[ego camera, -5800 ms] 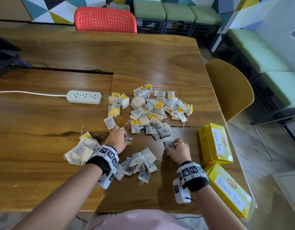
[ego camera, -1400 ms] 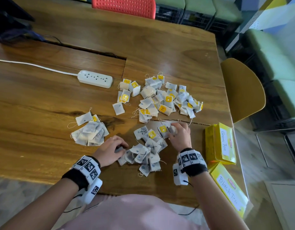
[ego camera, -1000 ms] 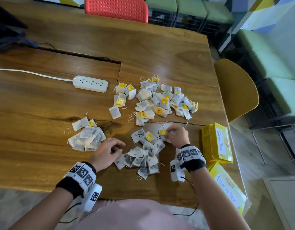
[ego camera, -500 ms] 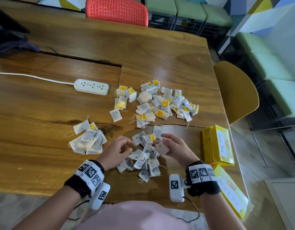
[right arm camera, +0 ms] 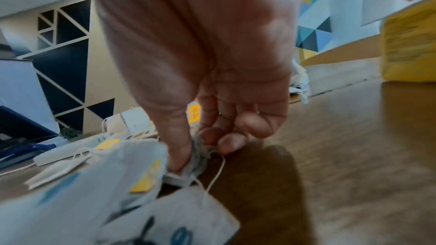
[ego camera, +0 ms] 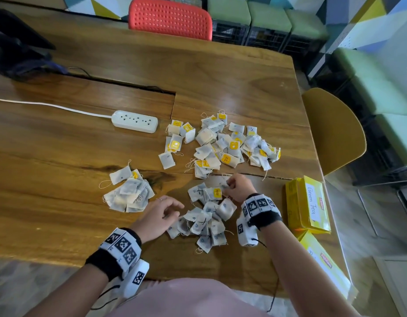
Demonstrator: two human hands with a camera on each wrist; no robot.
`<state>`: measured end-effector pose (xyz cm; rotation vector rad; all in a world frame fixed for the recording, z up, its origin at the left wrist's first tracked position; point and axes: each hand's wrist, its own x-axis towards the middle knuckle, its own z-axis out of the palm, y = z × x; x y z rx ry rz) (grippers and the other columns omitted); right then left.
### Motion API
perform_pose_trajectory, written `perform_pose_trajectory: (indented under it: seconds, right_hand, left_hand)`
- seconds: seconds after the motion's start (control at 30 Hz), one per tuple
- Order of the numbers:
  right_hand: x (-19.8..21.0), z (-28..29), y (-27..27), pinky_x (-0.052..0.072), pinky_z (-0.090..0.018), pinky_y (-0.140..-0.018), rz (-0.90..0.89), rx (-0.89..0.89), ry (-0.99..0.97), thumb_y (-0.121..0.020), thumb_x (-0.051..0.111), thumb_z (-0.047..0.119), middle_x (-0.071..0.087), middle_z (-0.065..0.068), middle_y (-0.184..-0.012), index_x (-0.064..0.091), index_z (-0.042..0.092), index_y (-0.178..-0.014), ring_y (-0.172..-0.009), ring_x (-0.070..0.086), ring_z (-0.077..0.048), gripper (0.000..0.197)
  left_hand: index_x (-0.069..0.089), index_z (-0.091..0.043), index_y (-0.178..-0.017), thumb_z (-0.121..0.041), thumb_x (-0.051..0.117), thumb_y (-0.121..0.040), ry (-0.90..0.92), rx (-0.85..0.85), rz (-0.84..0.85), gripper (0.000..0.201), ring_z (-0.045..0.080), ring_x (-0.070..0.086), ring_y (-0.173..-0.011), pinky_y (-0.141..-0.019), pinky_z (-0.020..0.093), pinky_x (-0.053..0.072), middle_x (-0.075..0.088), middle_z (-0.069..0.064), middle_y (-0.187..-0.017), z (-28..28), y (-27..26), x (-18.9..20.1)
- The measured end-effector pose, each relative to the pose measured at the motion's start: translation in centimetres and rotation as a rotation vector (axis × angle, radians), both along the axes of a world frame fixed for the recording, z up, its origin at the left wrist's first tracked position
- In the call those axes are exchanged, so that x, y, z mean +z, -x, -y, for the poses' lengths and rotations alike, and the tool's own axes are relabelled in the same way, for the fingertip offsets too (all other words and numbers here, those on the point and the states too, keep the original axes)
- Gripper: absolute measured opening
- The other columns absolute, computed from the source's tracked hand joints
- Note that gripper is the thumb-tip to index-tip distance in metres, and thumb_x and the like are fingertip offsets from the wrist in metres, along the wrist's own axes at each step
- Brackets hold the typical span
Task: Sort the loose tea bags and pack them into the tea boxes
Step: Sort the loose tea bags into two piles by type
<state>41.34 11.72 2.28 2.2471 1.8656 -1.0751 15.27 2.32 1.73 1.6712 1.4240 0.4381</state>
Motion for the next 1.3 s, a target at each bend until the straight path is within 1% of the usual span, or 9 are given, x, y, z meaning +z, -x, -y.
perform_pose_trajectory:
  seconds: [0.2,0.37,0.47,0.63,0.8,0.9,1.0,1.1,1.3]
  right_hand:
    - [0.2,1.9,-2.7,0.033,-0.017,-0.054,-0.038,-0.048,-0.029,-0.085,0.07,0.022,0.051,0.006,-0.077,0.053,0.016,-0.084,-0.077,0.05,-0.014,0.018]
    - [0.7,3.4,-3.0,0.036,-0.016,-0.055,-0.114,-0.085,-0.103,-0.083,0.071,0.017,0.054,0.006,-0.072,0.054,0.017,-0.076,-0.074,0.052,-0.015,0.018]
    - [1.9,3.9,-2.4,0.035,-0.011,-0.051,-0.195,-0.117,-0.165,-0.082,0.073,0.017,0.055,0.008,-0.07,0.053,0.016,-0.074,-0.063,0.055,-0.001,0.021]
    - [5.4,4.9,-1.0,0.038,-0.013,-0.053,-0.307,-0.12,-0.343,-0.066,0.087,0.022,0.055,0.009,-0.066,0.052,0.02,-0.076,-0.057,0.047,-0.001,0.037]
    - [7.6,5.3,0.6,0.039,-0.007,-0.051,-0.387,-0.018,-0.388,-0.061,0.089,0.014,0.057,0.007,-0.061,0.06,0.013,-0.077,-0.054,0.05,0.005,0.033]
    - [7.4,5.2,1.0,0.042,-0.009,-0.057,-0.45,0.052,-0.397,-0.068,0.085,0.014,0.062,0.008,-0.066,0.064,0.018,-0.075,-0.063,0.056,0.002,0.023]
    - [6.7,5.3,1.4,0.056,-0.025,-0.069,-0.637,0.09,-0.299,-0.075,0.078,0.008,0.071,0.0,-0.076,0.067,0.017,-0.082,-0.071,0.067,-0.012,0.016]
    - [6.2,5.5,1.5,0.058,-0.032,-0.078,-0.694,0.105,-0.197,-0.077,0.077,0.008,0.074,-0.003,-0.085,0.069,0.016,-0.091,-0.08,0.07,-0.021,0.018]
    - [4.0,5.0,-0.1,0.053,-0.016,-0.076,-0.421,0.104,-0.175,-0.083,0.073,0.017,0.071,0.005,-0.09,0.066,0.019,-0.094,-0.083,0.067,-0.005,0.013]
  left_hand:
    - [0.062,-0.038,-0.099,-0.02,0.059,-0.092,0.011,0.01,0.038,0.019,0.002,0.055,-0.091,-0.075,0.012,0.04,0.056,-0.016,-0.108,-0.3,-0.3,0.6]
    - [0.065,-0.031,-0.102,-0.018,0.061,-0.091,-0.021,0.0,0.074,0.018,-0.002,0.057,-0.087,-0.072,0.009,0.042,0.058,-0.016,-0.106,-1.2,-1.7,1.6]
    - [0.067,-0.026,-0.102,-0.015,0.062,-0.091,-0.037,-0.006,0.106,0.017,-0.006,0.055,-0.087,-0.069,0.006,0.041,0.059,-0.015,-0.105,-1.6,-2.5,2.2]
    - [0.065,-0.033,-0.1,-0.02,0.063,-0.09,-0.053,0.003,0.14,0.016,0.001,0.057,-0.08,-0.068,0.012,0.044,0.059,-0.011,-0.103,-1.9,-3.2,2.9]
    - [0.06,-0.031,-0.113,-0.023,0.064,-0.09,-0.094,-0.025,0.124,0.025,-0.004,0.053,-0.101,-0.082,0.008,0.043,0.055,-0.015,-0.11,-2.2,-4.3,3.6]
    - [0.054,-0.029,-0.124,-0.024,0.067,-0.088,-0.033,-0.024,0.219,0.038,-0.004,0.051,-0.116,-0.095,0.018,0.047,0.057,-0.014,-0.122,-2.2,-4.9,3.8]
    - [0.051,-0.029,-0.127,-0.024,0.07,-0.086,-0.004,-0.022,0.305,0.046,-0.005,0.055,-0.111,-0.087,0.01,0.047,0.059,-0.015,-0.12,-1.9,-5.7,4.6]
    - [0.054,-0.032,-0.123,-0.028,0.069,-0.086,-0.024,-0.008,0.211,0.04,0.002,0.061,-0.098,-0.079,0.013,0.048,0.064,-0.013,-0.109,-2.0,-5.4,4.5]
    - [0.066,-0.025,-0.112,-0.019,0.063,-0.09,-0.207,0.126,-0.058,0.023,-0.005,0.055,-0.09,-0.08,0.01,0.044,0.063,-0.014,-0.103,-3.4,0.9,3.2]
